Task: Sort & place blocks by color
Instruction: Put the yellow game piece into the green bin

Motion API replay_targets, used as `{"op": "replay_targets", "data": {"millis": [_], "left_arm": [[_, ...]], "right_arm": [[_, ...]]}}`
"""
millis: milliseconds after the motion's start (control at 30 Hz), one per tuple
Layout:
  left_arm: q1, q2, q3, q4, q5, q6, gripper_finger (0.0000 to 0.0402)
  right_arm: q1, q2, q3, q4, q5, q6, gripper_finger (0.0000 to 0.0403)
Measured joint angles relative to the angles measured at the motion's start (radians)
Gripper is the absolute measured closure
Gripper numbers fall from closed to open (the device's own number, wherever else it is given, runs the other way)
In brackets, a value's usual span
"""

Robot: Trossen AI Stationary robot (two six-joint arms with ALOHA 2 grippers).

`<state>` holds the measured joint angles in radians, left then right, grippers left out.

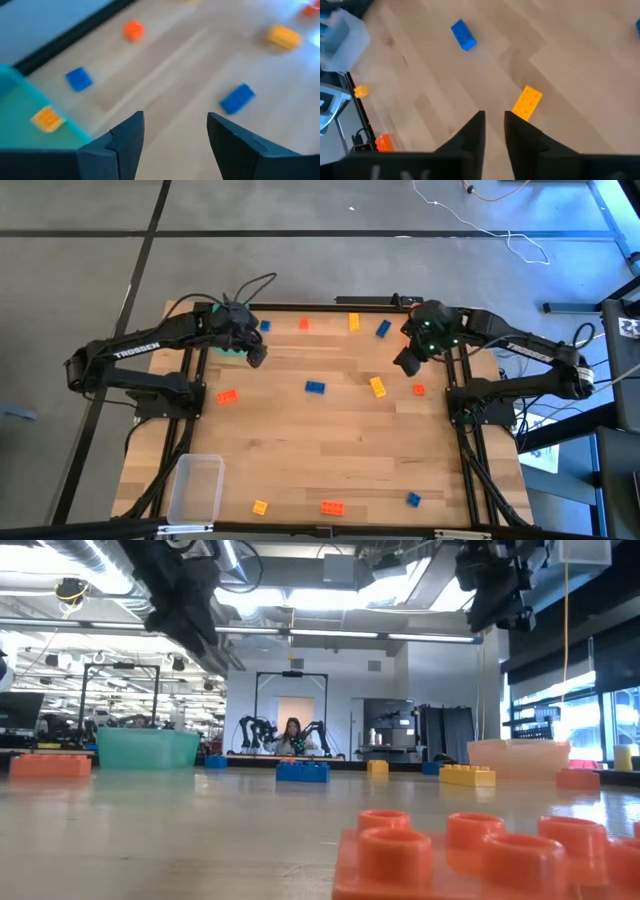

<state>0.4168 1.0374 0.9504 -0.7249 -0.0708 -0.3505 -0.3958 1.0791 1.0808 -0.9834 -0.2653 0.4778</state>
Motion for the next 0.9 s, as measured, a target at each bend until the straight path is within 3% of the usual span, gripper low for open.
{"op": "replay_targets", "data": {"millis": [200, 367, 500, 767, 900], "left_arm": [[0.000, -0.001, 0.000, -0.001, 0.185, 0.096, 0.0195], [-0.011, -0.001, 0.000, 0.000, 0.230, 0.140, 0.0195], [-0.023, -0.003, 0.000, 0.000, 0.283, 0.203, 0.0195], [-0.045, -0.006, 0.000, 0.000, 0.509, 0.348, 0.0195], [-0.057, -0.006, 0.000, 0.000, 0.522, 0.380, 0.0195]], "right_arm": [[0.000, 0.056, 0.002, -0.021, -0.051, 0.016, 0.0273], [0.000, 0.098, 0.002, -0.101, -0.052, 0.019, 0.0244], [0.000, 0.125, 0.002, -0.128, -0.052, 0.016, 0.0236], [0.000, 0.143, 0.002, -0.127, -0.052, 0.046, 0.0235], [0.000, 0.143, 0.002, -0.125, -0.052, 0.042, 0.0235]]}}
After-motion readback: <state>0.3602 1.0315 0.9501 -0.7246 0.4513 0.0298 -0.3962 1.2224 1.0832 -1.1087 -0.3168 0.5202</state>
